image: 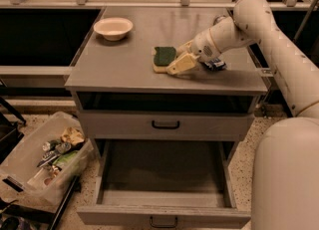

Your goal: Place sponge into middle drawer

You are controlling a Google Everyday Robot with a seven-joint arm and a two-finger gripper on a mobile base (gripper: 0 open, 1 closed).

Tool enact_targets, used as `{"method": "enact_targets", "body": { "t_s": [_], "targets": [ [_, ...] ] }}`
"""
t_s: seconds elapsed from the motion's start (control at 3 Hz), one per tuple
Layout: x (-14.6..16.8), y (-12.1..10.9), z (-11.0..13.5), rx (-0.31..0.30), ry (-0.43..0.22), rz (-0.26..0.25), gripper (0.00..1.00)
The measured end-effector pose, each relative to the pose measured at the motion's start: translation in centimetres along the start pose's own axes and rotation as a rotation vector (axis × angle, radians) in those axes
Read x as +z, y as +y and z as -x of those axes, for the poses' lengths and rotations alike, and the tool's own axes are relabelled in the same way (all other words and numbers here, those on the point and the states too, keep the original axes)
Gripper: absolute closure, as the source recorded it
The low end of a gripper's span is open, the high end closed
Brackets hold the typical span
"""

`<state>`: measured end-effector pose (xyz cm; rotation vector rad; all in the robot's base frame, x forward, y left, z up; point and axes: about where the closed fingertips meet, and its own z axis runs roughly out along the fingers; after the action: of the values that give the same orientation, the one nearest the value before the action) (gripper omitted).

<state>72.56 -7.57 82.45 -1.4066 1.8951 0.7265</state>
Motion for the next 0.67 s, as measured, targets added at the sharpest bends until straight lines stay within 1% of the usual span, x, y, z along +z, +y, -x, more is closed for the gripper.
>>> {"method": "enact_targets", "body": {
  "t_s": [0.33, 0.67],
  "targets": [
    [0.00, 0.00, 0.00, 0.000, 0.000, 0.000, 1.00],
    [-0.46, 0.04, 0.57, 0.000, 0.000, 0.000, 1.00]
  ]
}}
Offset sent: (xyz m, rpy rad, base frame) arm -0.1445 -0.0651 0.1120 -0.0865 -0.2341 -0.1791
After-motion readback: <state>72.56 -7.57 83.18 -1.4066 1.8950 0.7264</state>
